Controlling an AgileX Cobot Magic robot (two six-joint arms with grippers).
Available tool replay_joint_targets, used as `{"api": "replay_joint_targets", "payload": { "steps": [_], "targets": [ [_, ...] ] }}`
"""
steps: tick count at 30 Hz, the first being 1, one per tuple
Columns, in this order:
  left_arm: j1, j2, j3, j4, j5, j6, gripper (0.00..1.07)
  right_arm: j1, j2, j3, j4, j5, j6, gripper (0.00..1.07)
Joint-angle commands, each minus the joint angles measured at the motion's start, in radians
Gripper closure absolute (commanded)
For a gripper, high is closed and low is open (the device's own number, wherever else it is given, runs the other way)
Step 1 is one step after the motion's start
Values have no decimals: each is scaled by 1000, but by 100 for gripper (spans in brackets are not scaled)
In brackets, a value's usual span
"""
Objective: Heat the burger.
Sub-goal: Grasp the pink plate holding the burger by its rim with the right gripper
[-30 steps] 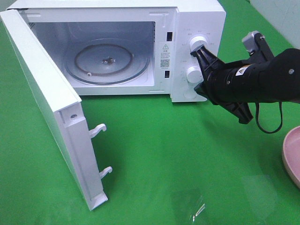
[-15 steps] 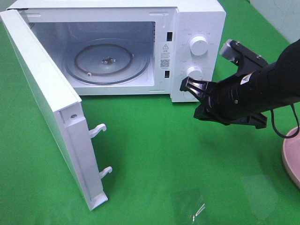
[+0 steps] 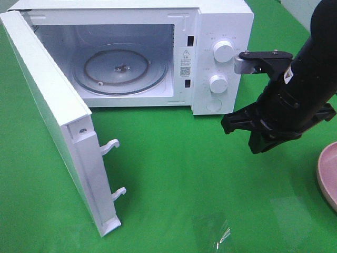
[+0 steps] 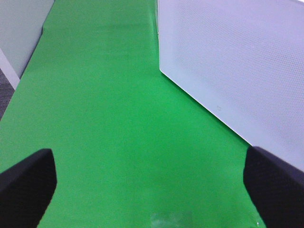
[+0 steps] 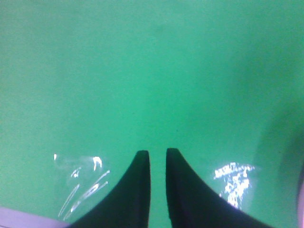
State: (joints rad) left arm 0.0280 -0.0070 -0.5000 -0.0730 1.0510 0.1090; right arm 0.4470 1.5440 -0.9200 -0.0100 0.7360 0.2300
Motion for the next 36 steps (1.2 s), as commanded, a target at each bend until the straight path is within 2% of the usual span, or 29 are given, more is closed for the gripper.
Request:
{"api": "replay_joint_targets", "payload": {
  "steps": [1,5,12,15,17,22,23,24,25,26,27,28,29,30,31,36],
  "targets": [
    [4,-22,4,-8,-14,1,7,-21,-37,-8,-19,60,-16,92],
    [4,-22,4,-8,-14,1,7,-52,-77,-8,-27,107,-20,91],
    [4,-22,4,-8,-14,1,7,-165,-147,-6,-65,199,-59,89],
    [4,-22,4,-8,-14,1,7,-246,-148,28,-84,208,-69,88],
    [4,-22,4,-8,-14,1,7,-246,-148,28,-84,208,-69,88],
    [4,-22,4,-8,-14,1,7,-313,-148,105,-88,178,-161,84],
    [4,-22,4,-8,-14,1,7,-325,-148,133,-88,150,-180,76],
    [4,-22,4,-8,-14,1,7,-325,-148,133,-88,150,-180,76],
    [4,-22,4,-8,-14,1,7,-331,-148,155,-88,114,-195,63],
    [4,-22,4,-8,-14,1,7,-331,-148,155,-88,114,-195,63],
    [4,-22,4,-8,-14,1,7,-331,-148,178,-97,72,-203,43],
    [4,-22,4,-8,-14,1,7,-331,-148,178,-97,72,-203,43],
    [4,-22,4,-8,-14,1,7,-331,-148,194,-111,37,-203,21],
    [4,-22,4,-8,-14,1,7,-331,-148,194,-111,37,-203,21],
    [4,-22,4,-8,-14,1,7,-331,-148,205,-132,3,-203,7],
    [4,-22,4,-8,-14,1,7,-331,-142,221,-137,-54,-201,8]
  ]
}}
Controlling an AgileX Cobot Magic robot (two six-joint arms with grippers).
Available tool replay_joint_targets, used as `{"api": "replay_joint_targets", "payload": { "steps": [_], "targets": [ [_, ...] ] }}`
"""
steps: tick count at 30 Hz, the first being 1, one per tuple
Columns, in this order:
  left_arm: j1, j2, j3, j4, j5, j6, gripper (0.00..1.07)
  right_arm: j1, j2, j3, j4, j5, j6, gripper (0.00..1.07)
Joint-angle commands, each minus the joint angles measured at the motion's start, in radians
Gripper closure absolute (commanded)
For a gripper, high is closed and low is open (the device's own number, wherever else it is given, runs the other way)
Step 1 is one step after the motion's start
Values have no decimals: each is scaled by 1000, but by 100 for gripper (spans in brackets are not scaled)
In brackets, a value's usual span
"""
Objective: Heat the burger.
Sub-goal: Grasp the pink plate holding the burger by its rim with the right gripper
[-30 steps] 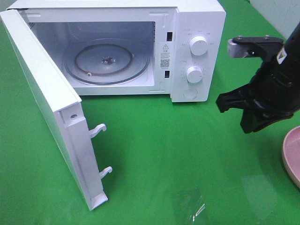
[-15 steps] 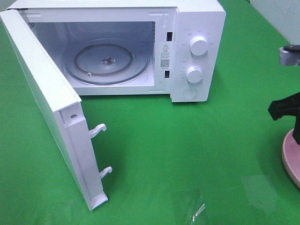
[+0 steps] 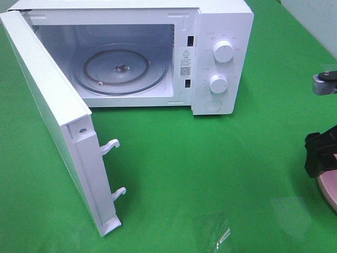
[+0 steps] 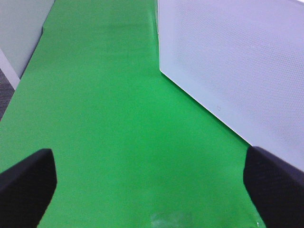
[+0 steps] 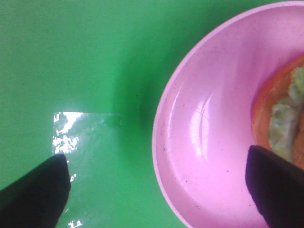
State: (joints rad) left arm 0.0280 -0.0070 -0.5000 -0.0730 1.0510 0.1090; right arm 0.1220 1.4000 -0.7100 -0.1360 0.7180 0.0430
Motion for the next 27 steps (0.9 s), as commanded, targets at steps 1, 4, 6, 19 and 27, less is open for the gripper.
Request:
{"api": "replay_joint_targets", "payload": {
  "steps": [1,4,6,19,27],
  "targets": [
    [4,-22,4,-8,-14,1,7,-6,2,11,-11,-36,-14,8],
    [4,-22,4,-8,-14,1,7,-6,19,24,-12,-68,-14,8],
    [4,-22,4,-8,-14,1,7,-6,41,28,-12,-79,-14,9],
    [4,-22,4,-8,-14,1,7,-58,230,28,-9,-163,-7,15],
    [4,-22,4,-8,-14,1,7,-65,306,28,-10,-204,-7,18]
  ]
}}
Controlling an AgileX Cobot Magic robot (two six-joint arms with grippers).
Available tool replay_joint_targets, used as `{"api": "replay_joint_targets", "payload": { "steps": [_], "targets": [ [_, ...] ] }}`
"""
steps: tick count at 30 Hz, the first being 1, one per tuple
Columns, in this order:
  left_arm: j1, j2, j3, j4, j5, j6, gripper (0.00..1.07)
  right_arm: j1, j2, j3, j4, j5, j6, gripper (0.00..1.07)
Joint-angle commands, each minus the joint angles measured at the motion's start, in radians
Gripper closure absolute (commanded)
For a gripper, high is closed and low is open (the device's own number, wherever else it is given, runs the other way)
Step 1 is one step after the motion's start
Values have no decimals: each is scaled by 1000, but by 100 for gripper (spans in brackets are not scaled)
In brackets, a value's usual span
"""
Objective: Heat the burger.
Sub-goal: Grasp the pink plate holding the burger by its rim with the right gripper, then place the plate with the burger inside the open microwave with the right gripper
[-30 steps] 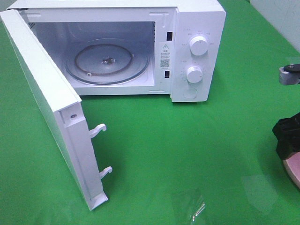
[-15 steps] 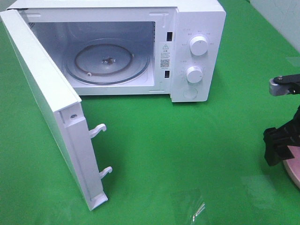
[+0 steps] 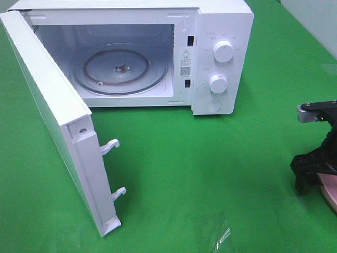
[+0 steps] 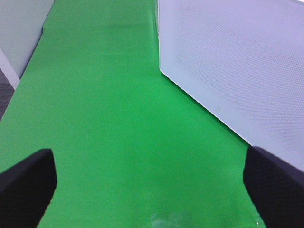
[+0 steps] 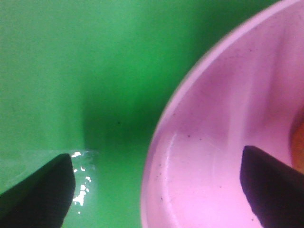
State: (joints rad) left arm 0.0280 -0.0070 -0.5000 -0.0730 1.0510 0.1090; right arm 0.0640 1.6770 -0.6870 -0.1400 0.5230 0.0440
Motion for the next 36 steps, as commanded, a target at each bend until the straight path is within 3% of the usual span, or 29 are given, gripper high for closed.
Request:
{"api": "replay_joint_targets", "payload": {
  "steps": [1,5,9,10,13,14,17,18,20,21,22,23,36],
  "targets": [
    [4,-22,4,-8,-14,1,7,-7,51,5,-6,-13,-8,19],
    [4,-22,4,-8,-14,1,7,-7,63,5,-6,-23,-8,22],
    [4,-22,4,-8,-14,1,7,-7,63,5,-6,-16,-1,32],
    [4,-22,4,-8,-14,1,7,-7,63,5,-6,-13,5,41],
    [4,-22,4,-8,-14,1,7,-7,63,5,-6,-13,6,49],
    [4,-22,4,-8,-14,1,7,-7,63,5,-6,-12,6,60],
    [4,-22,4,-8,-14,1,7,-7,63,5,-6,-13,7,69],
    [4,-22,4,-8,-14,1,7,-7,63,5,-9,-13,7,83],
    [4,-22,4,-8,-14,1,7,-7,63,5,-11,-16,7,86],
    [4,-22,4,-8,-14,1,7,-7,63,5,-28,-26,7,96],
    [4,-22,4,-8,-14,1,7,-7,63,5,-28,-26,7,96],
    [4,-22,4,-8,-14,1,7,-7,63,5,-37,-31,6,104],
    [4,-22,4,-8,-14,1,7,-3,60,5,-59,-8,18,107]
  ]
}}
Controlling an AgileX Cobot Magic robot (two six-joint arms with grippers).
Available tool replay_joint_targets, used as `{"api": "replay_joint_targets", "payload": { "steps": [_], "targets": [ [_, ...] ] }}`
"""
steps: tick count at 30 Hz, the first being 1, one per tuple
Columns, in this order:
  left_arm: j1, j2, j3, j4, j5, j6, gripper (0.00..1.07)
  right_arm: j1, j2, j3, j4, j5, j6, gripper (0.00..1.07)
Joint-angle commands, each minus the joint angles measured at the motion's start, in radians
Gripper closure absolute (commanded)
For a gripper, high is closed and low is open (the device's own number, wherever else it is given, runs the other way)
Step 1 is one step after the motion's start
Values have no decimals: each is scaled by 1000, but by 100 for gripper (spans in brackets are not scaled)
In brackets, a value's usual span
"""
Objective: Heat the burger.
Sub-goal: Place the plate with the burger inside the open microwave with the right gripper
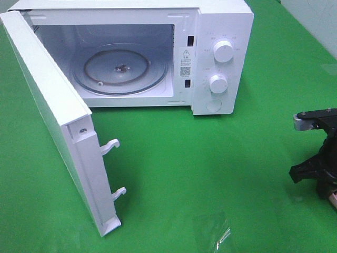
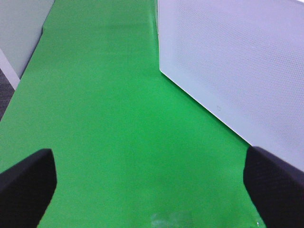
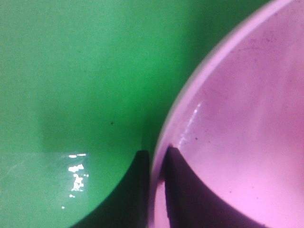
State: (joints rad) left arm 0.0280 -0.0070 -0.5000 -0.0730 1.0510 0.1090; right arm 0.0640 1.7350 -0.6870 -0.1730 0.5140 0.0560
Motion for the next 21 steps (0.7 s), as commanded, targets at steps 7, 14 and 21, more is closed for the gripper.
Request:
{"api": "replay_joint_targets", "payload": {
  "steps": [7,14,21],
  "targets": [
    [4,-22,4,-8,-14,1,7,23,-28,5,-101,28,87,107],
    [4,-22,4,-8,-14,1,7,51,-97,5,-230,88,206,107],
    [4,-22,4,-8,-14,1,7,105,-135,5,-323,154,293,107]
  ]
}}
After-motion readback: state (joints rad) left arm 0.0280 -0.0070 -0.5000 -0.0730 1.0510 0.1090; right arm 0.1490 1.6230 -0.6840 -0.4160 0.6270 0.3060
